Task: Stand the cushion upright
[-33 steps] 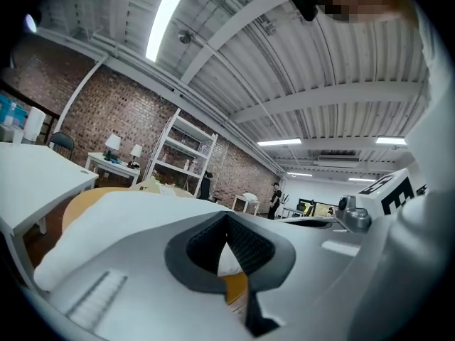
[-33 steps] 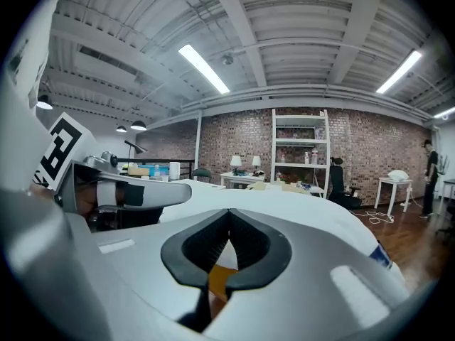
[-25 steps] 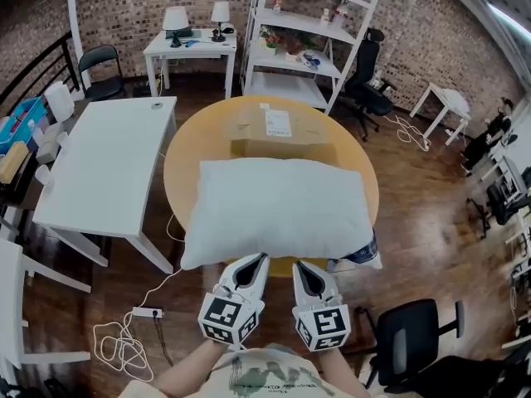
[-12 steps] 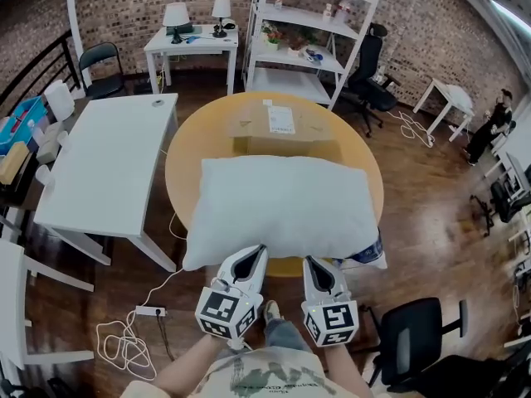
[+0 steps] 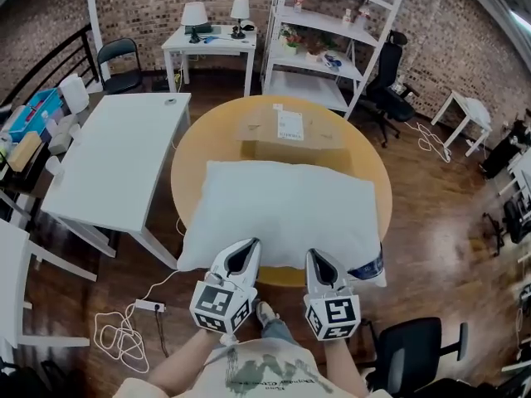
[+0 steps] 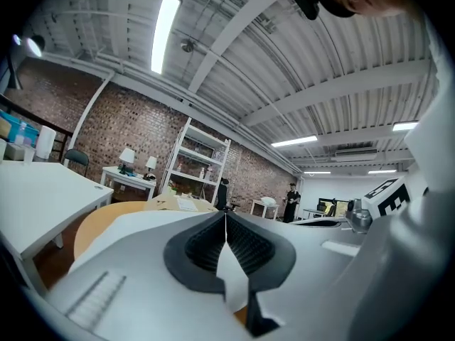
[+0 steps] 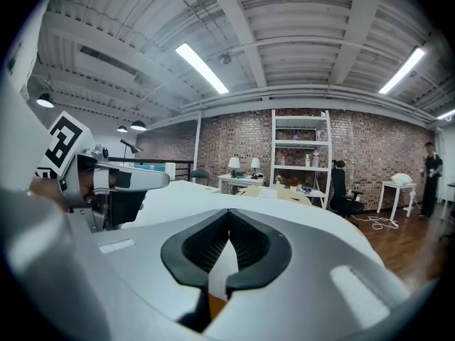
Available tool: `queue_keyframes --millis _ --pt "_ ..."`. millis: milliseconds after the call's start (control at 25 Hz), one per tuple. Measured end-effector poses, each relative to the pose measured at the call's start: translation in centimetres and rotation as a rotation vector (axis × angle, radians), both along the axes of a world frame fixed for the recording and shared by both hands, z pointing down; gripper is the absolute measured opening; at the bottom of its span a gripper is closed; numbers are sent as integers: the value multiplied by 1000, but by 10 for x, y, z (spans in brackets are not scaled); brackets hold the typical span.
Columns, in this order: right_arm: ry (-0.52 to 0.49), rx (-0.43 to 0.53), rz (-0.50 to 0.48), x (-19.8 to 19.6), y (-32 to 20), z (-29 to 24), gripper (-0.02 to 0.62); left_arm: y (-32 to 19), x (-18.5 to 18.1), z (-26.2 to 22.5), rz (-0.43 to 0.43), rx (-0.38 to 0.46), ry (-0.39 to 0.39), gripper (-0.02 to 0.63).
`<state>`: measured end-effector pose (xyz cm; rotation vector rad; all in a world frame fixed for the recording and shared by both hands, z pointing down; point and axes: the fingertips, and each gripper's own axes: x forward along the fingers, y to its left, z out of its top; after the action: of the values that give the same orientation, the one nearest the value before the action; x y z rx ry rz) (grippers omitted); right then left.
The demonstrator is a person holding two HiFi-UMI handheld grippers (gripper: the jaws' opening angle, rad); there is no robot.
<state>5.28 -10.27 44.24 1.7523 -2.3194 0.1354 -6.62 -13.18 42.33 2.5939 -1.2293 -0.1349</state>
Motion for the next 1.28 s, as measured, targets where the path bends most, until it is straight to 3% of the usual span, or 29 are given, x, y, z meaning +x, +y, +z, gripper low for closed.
queue_keyframes --millis 320,520,840,1080,1280 --pt "10 10 -29 32 -31 -2 0 -31 18 -2 -51 8 -41 0" --pt "15 -2 -29 62 -50 0 27 -60 16 -1 -69 -9 -84 54" --pt "15 -46 -8 118 -75 9 87 -94 8 19 -54 -131 -160 207" --pt "-5 -105 -4 163 -88 21 152 -116 -19 38 -51 -221 -234 312" --pt "-48 -127 10 199 -98 29 175 -135 -44 57 -50 -300 -298 328"
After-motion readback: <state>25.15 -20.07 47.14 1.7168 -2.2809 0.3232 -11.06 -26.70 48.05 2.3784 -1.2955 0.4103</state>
